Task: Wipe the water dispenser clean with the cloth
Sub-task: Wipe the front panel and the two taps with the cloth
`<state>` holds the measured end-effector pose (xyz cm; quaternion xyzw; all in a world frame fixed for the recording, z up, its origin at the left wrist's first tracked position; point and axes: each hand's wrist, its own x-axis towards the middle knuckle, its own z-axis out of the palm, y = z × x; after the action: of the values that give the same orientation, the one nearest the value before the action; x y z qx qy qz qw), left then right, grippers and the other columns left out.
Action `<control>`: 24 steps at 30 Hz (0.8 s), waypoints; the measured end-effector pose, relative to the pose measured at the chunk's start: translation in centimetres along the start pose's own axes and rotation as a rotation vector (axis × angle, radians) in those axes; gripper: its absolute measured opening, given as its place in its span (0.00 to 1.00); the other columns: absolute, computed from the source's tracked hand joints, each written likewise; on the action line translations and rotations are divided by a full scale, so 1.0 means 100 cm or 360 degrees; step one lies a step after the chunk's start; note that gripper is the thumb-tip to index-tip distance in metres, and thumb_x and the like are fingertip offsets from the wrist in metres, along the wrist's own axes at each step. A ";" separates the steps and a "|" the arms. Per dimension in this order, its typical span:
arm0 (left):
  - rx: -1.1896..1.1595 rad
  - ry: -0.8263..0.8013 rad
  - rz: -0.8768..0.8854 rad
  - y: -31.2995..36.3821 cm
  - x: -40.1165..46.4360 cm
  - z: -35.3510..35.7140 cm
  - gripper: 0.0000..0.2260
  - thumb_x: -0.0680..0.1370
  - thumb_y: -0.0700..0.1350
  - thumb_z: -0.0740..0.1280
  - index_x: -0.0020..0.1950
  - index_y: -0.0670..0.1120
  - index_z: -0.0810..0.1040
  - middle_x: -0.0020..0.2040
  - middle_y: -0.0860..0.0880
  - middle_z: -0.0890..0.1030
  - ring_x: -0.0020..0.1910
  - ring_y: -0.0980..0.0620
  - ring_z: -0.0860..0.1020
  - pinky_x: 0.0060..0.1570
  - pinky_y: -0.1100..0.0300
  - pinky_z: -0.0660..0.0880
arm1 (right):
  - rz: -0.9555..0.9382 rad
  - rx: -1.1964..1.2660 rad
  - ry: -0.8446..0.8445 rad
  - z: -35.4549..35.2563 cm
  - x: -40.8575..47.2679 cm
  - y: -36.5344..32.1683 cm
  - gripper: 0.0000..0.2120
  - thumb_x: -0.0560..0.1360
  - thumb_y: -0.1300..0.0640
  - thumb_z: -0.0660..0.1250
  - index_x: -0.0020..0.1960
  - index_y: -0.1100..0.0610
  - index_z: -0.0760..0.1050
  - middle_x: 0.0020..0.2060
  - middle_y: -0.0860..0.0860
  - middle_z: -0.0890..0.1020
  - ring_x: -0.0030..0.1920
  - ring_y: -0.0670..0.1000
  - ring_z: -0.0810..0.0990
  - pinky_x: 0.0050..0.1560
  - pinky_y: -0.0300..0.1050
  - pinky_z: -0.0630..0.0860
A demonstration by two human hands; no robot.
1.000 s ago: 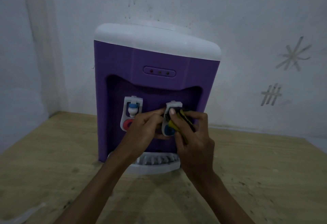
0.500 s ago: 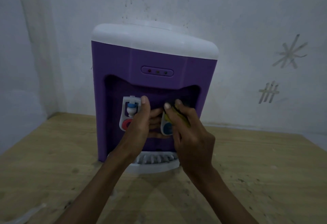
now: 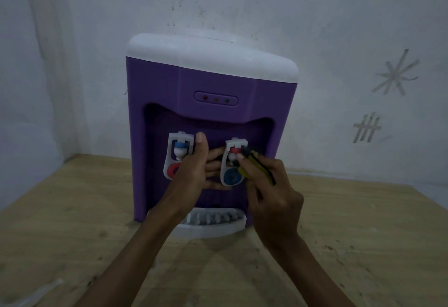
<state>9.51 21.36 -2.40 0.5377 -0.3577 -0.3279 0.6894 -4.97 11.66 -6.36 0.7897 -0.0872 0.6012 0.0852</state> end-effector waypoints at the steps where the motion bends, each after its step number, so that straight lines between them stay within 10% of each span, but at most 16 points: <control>1: 0.0003 0.0008 0.0015 0.000 0.000 0.000 0.33 0.69 0.73 0.49 0.54 0.54 0.82 0.46 0.50 0.88 0.48 0.52 0.87 0.40 0.52 0.83 | -0.0001 0.0007 0.0011 0.000 0.005 0.001 0.22 0.80 0.66 0.68 0.71 0.49 0.78 0.61 0.52 0.82 0.50 0.49 0.85 0.34 0.47 0.81; 14: 0.0085 0.0092 0.0078 0.002 -0.001 0.005 0.27 0.81 0.66 0.44 0.48 0.58 0.81 0.38 0.57 0.87 0.39 0.62 0.85 0.37 0.64 0.79 | -0.0125 0.0000 -0.0193 0.003 -0.015 -0.015 0.16 0.84 0.58 0.60 0.67 0.53 0.82 0.56 0.51 0.85 0.44 0.48 0.83 0.38 0.40 0.78; 24: 0.0162 0.0065 0.0159 0.002 -0.013 0.006 0.26 0.73 0.70 0.49 0.51 0.60 0.81 0.44 0.58 0.88 0.47 0.61 0.85 0.44 0.65 0.78 | -0.0028 0.0050 -0.0205 0.003 -0.017 -0.021 0.17 0.82 0.60 0.64 0.68 0.52 0.81 0.53 0.49 0.84 0.41 0.47 0.81 0.33 0.45 0.79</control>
<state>8.31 22.17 -2.26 0.5600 -0.3862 -0.2635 0.6840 -4.61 13.69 -8.13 0.8288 -0.0761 0.5497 0.0721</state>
